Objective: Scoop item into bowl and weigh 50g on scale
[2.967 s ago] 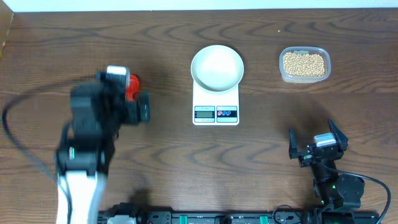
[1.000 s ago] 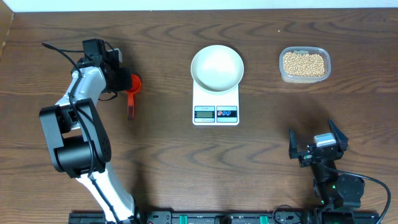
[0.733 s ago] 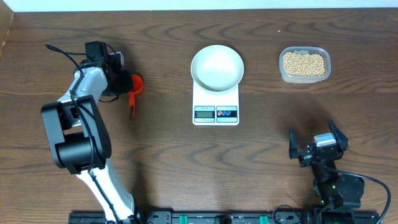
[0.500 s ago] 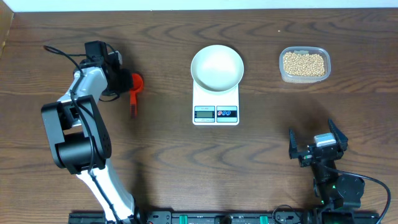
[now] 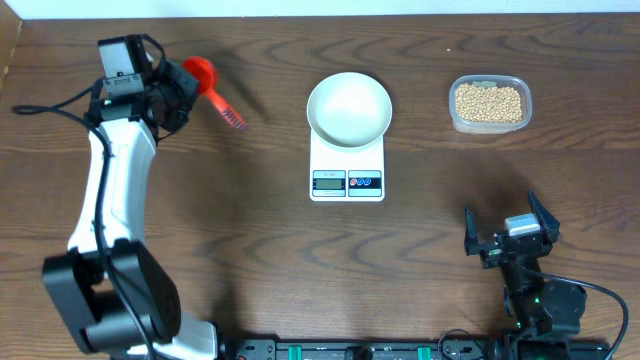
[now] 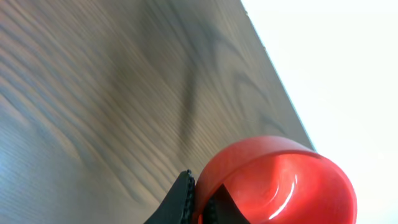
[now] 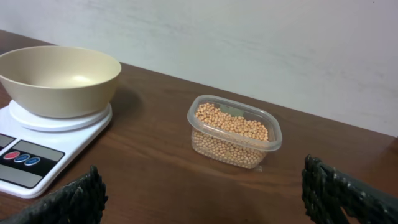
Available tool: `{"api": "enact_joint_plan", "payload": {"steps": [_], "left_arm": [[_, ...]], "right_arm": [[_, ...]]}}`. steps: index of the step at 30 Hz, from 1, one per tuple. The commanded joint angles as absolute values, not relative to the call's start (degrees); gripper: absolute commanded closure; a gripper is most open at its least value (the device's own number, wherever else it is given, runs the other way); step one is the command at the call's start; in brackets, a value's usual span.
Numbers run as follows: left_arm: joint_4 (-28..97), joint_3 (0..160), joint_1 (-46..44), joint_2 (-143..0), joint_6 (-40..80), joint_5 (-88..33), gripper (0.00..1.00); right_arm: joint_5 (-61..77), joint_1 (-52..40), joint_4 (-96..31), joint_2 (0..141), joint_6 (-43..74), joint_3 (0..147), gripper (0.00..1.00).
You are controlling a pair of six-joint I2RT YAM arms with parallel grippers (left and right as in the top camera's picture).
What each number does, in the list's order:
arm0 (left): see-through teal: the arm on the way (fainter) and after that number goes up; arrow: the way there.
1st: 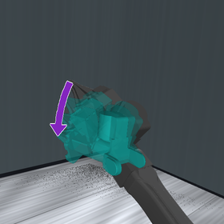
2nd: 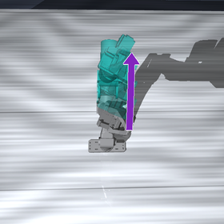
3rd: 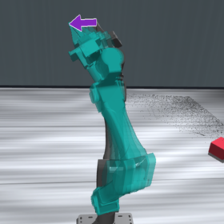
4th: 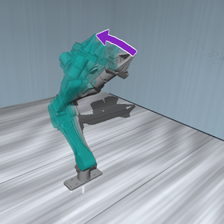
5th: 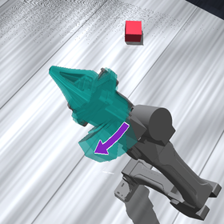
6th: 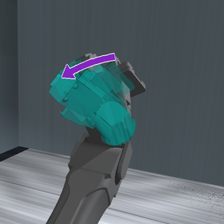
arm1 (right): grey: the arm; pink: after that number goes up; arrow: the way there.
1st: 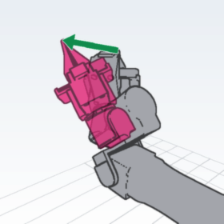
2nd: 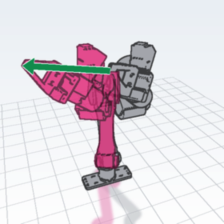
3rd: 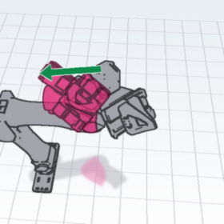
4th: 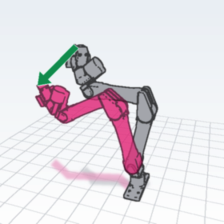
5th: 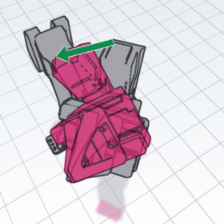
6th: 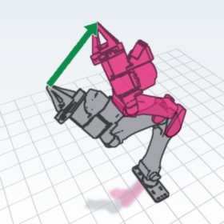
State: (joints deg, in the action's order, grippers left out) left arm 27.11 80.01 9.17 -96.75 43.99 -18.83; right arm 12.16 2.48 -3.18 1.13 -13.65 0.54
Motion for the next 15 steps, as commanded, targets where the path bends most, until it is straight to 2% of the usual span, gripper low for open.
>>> {"api": "enact_joint_plan", "payload": {"steps": [1, 15], "left_arm": [[29.6, 80.8, 6.2, -94.8, 49.7, -21.6, 0.93], [38.6, 80.8, -0.4, -93.5, 63.7, -21.6, 0.93]], "right_arm": [[12.3, 2.2, -3.3, 1.1, -12.9, 0.3, 0.01], [12.7, 2.2, -1.6, 1.1, -12.8, 0.3, 0.01]]}}
